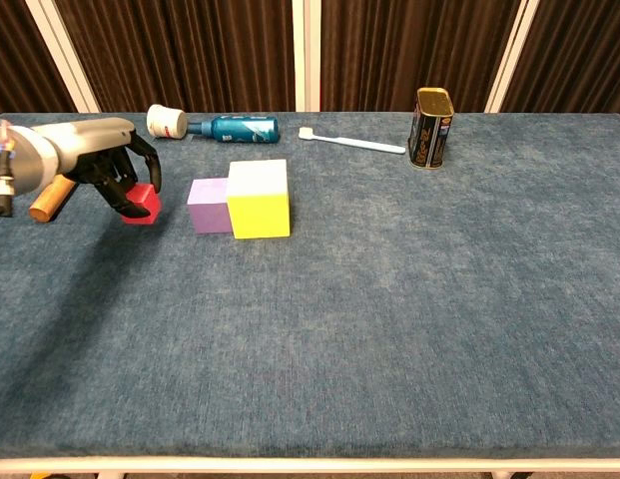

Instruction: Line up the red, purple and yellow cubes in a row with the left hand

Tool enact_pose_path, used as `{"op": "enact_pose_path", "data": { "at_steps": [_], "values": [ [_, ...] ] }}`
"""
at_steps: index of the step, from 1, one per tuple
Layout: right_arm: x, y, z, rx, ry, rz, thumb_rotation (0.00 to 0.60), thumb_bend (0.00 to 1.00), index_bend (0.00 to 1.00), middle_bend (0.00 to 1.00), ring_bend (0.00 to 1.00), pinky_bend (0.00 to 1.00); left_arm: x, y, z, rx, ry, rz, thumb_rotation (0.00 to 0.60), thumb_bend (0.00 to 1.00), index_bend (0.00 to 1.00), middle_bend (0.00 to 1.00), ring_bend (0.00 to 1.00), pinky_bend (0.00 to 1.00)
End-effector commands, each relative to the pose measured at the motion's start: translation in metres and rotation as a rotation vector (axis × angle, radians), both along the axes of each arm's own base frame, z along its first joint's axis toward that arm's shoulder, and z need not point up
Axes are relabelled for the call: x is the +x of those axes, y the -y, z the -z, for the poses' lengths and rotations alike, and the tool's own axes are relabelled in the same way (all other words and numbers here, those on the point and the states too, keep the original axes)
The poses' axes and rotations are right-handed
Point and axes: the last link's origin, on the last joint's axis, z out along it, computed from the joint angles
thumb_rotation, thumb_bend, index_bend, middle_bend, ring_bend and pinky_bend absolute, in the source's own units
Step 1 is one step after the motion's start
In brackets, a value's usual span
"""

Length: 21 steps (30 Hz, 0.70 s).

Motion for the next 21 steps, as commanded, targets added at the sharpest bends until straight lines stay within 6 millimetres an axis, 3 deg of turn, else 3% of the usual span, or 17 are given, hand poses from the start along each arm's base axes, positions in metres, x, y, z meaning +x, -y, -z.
{"op": "enact_pose_path", "data": {
  "at_steps": [1, 21],
  "values": [
    [-0.001, 0.000, 0.000, 0.000, 0.000, 0.002, 0.600, 0.24, 0.08, 0.16, 0.02, 0.16, 0.004, -0.004, 0.007, -0.001, -0.015, -0.008, 0.600, 0.31, 0.53, 0.95, 0.98, 1.00],
    [-0.002, 0.000, -0.003, -0.005, -0.003, 0.010, 0.600, 0.24, 0.08, 0.16, 0.02, 0.16, 0.014, -0.011, 0.022, 0.005, -0.048, -0.056, 0.600, 0.30, 0.51, 0.95, 0.98, 1.00]
  ]
}}
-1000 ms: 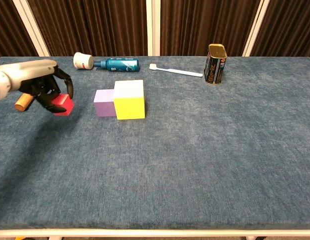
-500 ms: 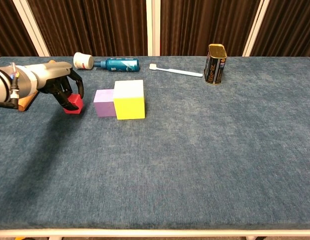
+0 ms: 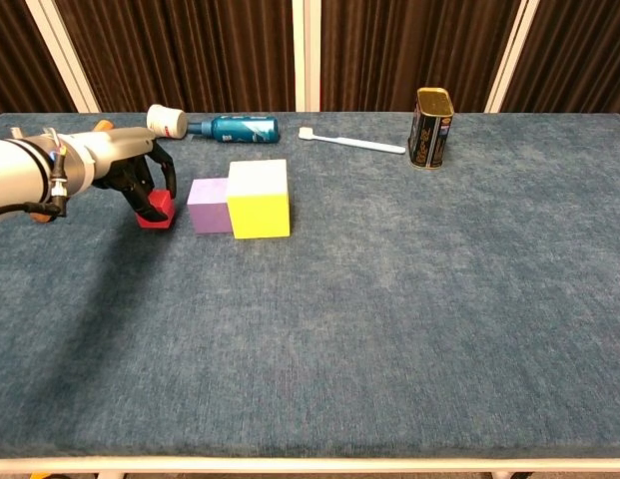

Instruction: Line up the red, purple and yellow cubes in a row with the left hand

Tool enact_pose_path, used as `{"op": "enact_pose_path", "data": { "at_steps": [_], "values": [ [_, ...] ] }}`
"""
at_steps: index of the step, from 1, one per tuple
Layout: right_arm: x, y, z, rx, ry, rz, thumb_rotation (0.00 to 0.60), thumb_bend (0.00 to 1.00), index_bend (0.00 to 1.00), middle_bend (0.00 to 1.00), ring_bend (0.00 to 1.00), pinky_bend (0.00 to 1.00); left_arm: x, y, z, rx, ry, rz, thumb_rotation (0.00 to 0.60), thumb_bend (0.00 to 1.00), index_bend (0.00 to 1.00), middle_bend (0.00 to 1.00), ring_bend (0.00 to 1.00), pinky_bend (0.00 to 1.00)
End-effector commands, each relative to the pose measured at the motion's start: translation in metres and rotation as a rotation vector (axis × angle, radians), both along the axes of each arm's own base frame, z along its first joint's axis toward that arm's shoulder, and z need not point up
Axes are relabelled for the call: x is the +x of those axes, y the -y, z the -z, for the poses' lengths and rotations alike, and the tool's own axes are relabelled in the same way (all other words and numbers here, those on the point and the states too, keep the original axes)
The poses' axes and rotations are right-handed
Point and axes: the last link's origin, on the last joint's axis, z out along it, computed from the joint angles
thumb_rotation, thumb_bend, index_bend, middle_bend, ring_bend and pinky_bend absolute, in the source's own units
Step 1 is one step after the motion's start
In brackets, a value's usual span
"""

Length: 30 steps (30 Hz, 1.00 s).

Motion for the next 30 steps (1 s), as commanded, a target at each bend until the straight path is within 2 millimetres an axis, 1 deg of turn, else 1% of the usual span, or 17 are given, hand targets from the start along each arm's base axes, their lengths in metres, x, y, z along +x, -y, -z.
{"op": "enact_pose_path", "data": {
  "at_steps": [1, 7, 14, 16, 18, 21, 24, 27, 30],
  "values": [
    [0.000, 0.000, 0.000, 0.001, 0.001, 0.002, 0.600, 0.24, 0.08, 0.16, 0.02, 0.16, 0.002, -0.001, 0.001, -0.002, -0.001, -0.002, 0.600, 0.30, 0.51, 0.95, 0.98, 1.00],
    [0.000, 0.000, 0.000, 0.000, 0.001, 0.002, 0.600, 0.24, 0.08, 0.16, 0.02, 0.16, 0.002, -0.001, 0.003, -0.003, -0.014, -0.005, 0.600, 0.29, 0.47, 0.94, 0.98, 1.00],
    [0.000, 0.000, 0.000, 0.000, 0.001, 0.001, 0.600, 0.24, 0.08, 0.16, 0.02, 0.16, 0.003, 0.002, 0.000, -0.006, -0.014, 0.006, 0.600, 0.29, 0.38, 0.94, 0.97, 1.00],
    [0.000, 0.000, -0.001, -0.002, 0.001, 0.000, 0.600, 0.24, 0.08, 0.16, 0.02, 0.16, 0.004, 0.004, -0.005, 0.000, -0.009, 0.019, 0.600, 0.29, 0.34, 0.94, 0.97, 1.00],
    [0.000, 0.000, -0.002, -0.005, 0.000, -0.002, 0.600, 0.24, 0.08, 0.16, 0.02, 0.16, 0.003, 0.007, -0.014, 0.019, -0.014, 0.043, 0.600, 0.29, 0.29, 0.93, 0.97, 1.00],
    [0.001, 0.000, -0.002, -0.004, -0.001, -0.004, 0.600, 0.24, 0.08, 0.16, 0.02, 0.16, -0.003, 0.013, -0.029, 0.038, -0.038, 0.087, 0.600, 0.29, 0.27, 0.93, 0.97, 1.00],
    [0.001, 0.000, -0.001, -0.003, 0.000, -0.006, 0.600, 0.24, 0.08, 0.16, 0.02, 0.16, -0.013, 0.016, -0.043, 0.051, -0.079, 0.123, 0.600, 0.29, 0.25, 0.92, 0.96, 1.00],
    [0.002, 0.001, 0.000, 0.002, 0.001, -0.009, 0.600, 0.24, 0.08, 0.16, 0.02, 0.16, -0.025, 0.012, -0.051, 0.066, -0.123, 0.135, 0.600, 0.28, 0.25, 0.92, 0.95, 1.00],
    [0.003, 0.001, 0.001, 0.002, -0.001, -0.012, 0.600, 0.24, 0.08, 0.16, 0.02, 0.16, -0.034, 0.004, -0.051, 0.084, -0.160, 0.144, 0.600, 0.22, 0.25, 0.92, 0.95, 1.00]
  ]
}}
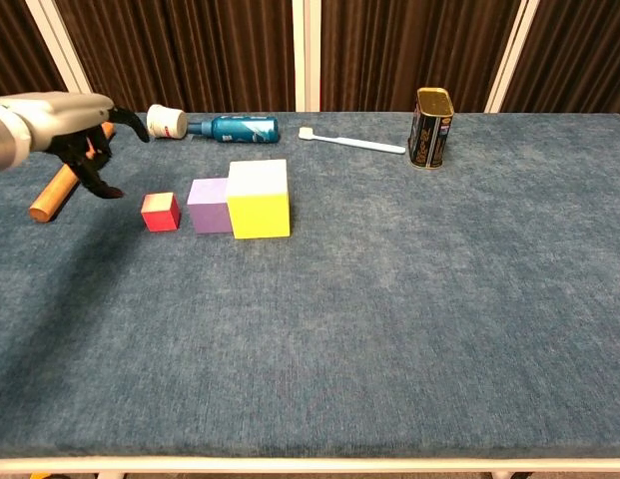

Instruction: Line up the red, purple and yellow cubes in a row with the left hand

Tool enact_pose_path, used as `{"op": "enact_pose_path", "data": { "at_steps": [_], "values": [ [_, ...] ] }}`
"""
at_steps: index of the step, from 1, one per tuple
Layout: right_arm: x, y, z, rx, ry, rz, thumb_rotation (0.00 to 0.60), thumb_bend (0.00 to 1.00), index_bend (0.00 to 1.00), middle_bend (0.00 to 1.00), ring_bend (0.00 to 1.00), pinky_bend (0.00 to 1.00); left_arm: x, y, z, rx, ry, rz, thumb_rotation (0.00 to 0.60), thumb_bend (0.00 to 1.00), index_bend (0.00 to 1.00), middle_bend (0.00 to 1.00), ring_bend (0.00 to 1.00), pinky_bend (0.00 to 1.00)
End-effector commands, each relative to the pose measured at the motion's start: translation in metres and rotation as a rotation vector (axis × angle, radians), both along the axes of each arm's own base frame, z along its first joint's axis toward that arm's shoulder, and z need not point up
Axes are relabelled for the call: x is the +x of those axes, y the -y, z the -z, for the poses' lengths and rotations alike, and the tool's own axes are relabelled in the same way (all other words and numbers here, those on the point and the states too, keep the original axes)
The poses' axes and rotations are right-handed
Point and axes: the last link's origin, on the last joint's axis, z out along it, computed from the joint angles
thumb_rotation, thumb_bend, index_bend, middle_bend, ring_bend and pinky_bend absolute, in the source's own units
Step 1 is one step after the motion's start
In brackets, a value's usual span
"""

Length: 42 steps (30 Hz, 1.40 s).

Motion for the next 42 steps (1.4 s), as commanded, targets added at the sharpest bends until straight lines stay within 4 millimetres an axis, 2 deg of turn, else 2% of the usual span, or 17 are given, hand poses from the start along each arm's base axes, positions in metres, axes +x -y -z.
{"op": "enact_pose_path", "data": {
  "at_steps": [1, 6, 10, 15, 23, 42],
  "values": [
    [0.001, 0.000, 0.000, -0.001, -0.002, -0.001, 0.600, 0.24, 0.08, 0.16, 0.02, 0.16, -0.015, -0.009, 0.002, 0.022, -0.045, 0.003, 0.600, 0.19, 0.25, 0.92, 0.95, 1.00],
    [0.002, -0.001, -0.001, -0.004, -0.008, 0.002, 0.600, 0.24, 0.08, 0.16, 0.02, 0.16, -0.019, -0.021, 0.014, 0.026, -0.047, 0.003, 0.600, 0.10, 0.25, 0.92, 0.95, 1.00],
    [0.003, -0.001, -0.001, -0.004, -0.012, 0.009, 0.600, 0.24, 0.08, 0.16, 0.02, 0.16, -0.017, -0.030, 0.024, 0.033, -0.024, 0.007, 0.600, 0.07, 0.25, 0.92, 0.95, 1.00],
    [0.004, 0.001, -0.001, -0.006, -0.017, 0.012, 0.600, 0.24, 0.08, 0.16, 0.02, 0.16, -0.016, -0.038, 0.029, 0.038, 0.003, 0.004, 0.600, 0.06, 0.25, 0.92, 0.95, 1.00],
    [0.004, 0.001, -0.002, -0.009, -0.021, 0.021, 0.600, 0.24, 0.08, 0.16, 0.02, 0.16, -0.005, -0.038, 0.042, 0.015, 0.044, 0.010, 0.600, 0.06, 0.25, 0.92, 0.95, 1.00],
    [0.003, 0.001, -0.002, -0.005, -0.020, 0.026, 0.600, 0.24, 0.08, 0.16, 0.02, 0.16, -0.001, -0.038, 0.043, 0.000, 0.050, -0.014, 0.600, 0.06, 0.25, 0.92, 0.95, 1.00]
  ]
}}
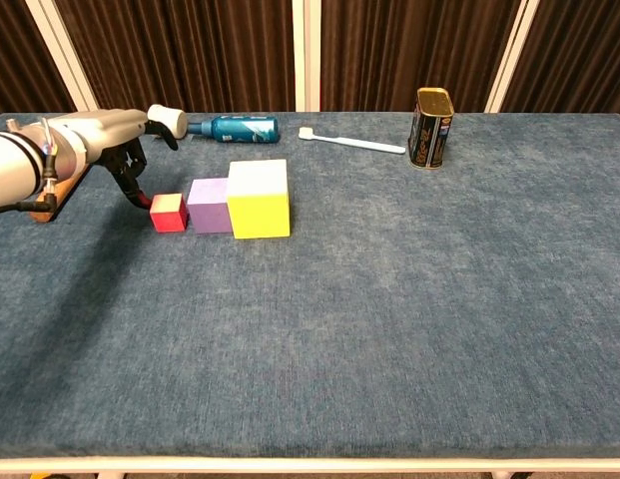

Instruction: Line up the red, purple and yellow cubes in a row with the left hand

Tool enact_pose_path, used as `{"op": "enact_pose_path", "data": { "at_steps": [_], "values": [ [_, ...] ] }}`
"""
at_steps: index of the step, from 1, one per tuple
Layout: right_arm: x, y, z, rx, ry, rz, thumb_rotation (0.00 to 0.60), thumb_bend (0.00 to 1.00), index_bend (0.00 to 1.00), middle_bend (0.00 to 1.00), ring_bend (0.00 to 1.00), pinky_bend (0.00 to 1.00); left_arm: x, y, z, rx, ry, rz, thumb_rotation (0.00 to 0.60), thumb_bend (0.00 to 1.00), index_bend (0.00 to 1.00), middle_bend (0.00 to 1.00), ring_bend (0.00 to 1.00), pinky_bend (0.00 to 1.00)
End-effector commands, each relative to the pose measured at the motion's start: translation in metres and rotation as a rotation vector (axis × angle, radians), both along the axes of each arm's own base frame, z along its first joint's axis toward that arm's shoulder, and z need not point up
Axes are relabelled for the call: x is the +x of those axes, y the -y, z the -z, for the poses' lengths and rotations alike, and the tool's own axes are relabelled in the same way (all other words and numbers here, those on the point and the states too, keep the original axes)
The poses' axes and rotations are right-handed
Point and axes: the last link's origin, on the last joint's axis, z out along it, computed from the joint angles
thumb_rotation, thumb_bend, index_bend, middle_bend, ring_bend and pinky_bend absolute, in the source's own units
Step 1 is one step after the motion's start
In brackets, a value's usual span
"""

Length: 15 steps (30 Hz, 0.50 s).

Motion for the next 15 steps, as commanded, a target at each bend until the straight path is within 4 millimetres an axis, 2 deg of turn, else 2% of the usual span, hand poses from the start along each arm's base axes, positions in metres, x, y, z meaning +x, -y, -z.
{"op": "enact_pose_path", "data": {
  "at_steps": [1, 15],
  "values": [
    [0.000, 0.000, 0.000, 0.001, 0.000, 0.001, 0.600, 0.24, 0.08, 0.16, 0.02, 0.16, 0.001, 0.000, -0.001, -0.001, 0.004, -0.005, 0.600, 0.06, 0.25, 0.92, 0.95, 1.00],
    [-0.001, -0.002, -0.001, -0.004, 0.003, 0.002, 0.600, 0.24, 0.08, 0.16, 0.02, 0.16, 0.011, 0.001, 0.000, -0.016, 0.034, -0.023, 0.600, 0.06, 0.25, 0.92, 0.95, 1.00]
  ]
}}
